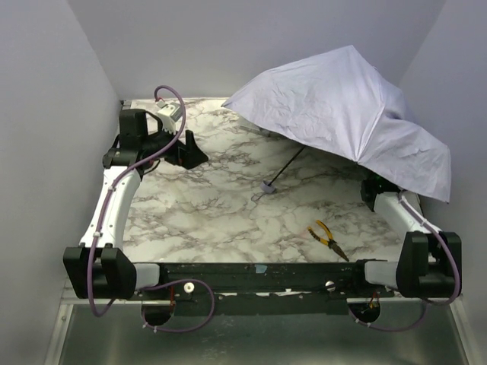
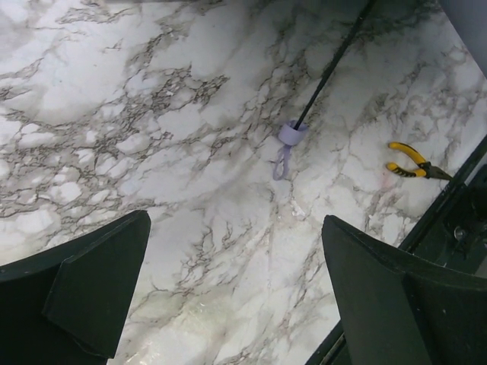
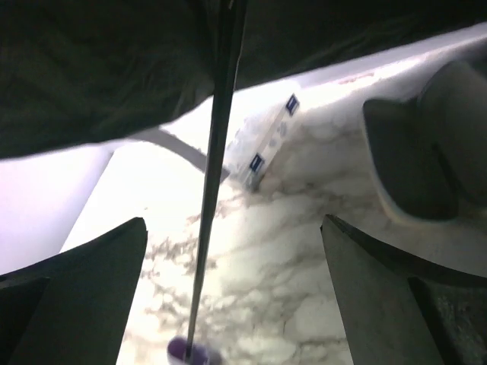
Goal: Open the umbrella
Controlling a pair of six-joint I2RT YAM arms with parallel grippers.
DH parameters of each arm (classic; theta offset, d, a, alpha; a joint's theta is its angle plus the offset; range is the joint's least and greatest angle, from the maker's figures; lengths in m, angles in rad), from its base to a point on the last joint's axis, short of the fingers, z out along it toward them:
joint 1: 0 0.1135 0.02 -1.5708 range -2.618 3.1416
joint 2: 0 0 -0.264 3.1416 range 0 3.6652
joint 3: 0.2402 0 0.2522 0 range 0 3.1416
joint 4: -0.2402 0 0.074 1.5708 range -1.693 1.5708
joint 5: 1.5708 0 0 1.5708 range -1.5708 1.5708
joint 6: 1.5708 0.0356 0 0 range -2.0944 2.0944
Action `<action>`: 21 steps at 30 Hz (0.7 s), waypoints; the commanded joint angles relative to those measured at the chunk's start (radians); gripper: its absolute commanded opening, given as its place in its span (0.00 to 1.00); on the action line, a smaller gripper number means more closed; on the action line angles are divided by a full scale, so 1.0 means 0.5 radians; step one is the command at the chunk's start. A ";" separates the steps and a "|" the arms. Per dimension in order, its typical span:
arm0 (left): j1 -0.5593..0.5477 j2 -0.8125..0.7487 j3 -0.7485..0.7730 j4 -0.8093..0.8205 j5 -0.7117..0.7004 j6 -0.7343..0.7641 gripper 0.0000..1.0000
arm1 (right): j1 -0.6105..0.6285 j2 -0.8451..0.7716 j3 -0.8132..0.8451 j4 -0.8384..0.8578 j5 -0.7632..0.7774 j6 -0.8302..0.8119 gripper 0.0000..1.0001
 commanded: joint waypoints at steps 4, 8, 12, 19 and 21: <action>0.102 0.011 -0.054 0.113 -0.132 -0.100 0.98 | 0.002 -0.294 -0.209 -0.391 -0.388 -0.210 1.00; 0.135 0.047 -0.064 0.106 -0.202 -0.080 0.99 | 0.010 -0.315 -0.189 -0.702 -0.552 -0.538 1.00; 0.156 0.028 -0.119 0.112 -0.282 0.005 0.98 | 0.011 -0.370 -0.166 -0.993 -0.605 -0.995 1.00; 0.179 -0.057 -0.203 0.058 -0.478 0.269 0.99 | 0.011 -0.599 -0.184 -1.684 -0.616 -2.048 1.00; 0.180 -0.036 -0.169 -0.059 -0.515 0.380 0.99 | 0.010 -0.657 -0.212 -1.832 -0.610 -2.338 1.00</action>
